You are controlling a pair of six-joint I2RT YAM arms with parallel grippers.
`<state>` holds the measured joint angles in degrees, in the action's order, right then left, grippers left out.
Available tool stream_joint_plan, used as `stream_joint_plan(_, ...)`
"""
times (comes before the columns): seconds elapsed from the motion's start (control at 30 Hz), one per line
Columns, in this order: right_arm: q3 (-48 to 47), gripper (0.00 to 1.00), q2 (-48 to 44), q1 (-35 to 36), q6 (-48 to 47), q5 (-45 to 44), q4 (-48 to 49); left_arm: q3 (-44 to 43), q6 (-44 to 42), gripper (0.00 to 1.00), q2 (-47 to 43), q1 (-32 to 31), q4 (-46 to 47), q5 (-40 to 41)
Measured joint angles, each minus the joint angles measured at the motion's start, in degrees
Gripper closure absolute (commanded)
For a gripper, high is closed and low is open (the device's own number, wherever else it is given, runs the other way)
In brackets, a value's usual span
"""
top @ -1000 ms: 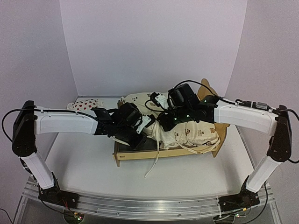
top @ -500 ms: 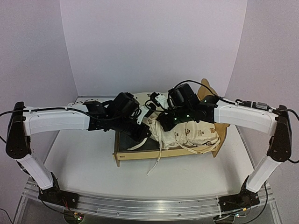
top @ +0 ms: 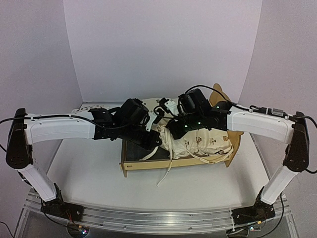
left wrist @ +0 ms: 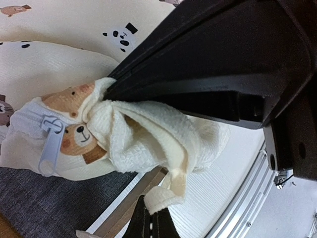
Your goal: Set up the pet bed
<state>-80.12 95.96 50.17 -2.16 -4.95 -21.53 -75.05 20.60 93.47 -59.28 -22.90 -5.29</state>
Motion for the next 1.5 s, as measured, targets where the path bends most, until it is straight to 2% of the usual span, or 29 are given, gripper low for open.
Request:
stream_joint_plan(0.3, -0.94, 1.0, 0.53, 0.0, 0.55, 0.09, -0.31, 0.72, 3.48, 1.0, 0.0, -0.03, 1.14, 5.37)
stream_joint_plan(0.8, -5.68, 1.0, 7.51, 0.0, 3.1, 2.28, -0.83, 8.35, 6.51, 1.0, -0.18, 0.53, 3.97, 13.53)
stream_joint_plan(1.23, -10.3, 1.0, 11.95, 0.0, 3.7, 2.08, -1.25, 12.41, 6.39, 1.0, -1.01, 3.93, 9.94, 19.88)
stream_joint_plan(1.5, -10.54, 1.0, 11.96, 0.0, 3.72, 1.94, -1.47, 12.82, 6.27, 1.0, -1.05, 4.28, 10.59, 19.22)
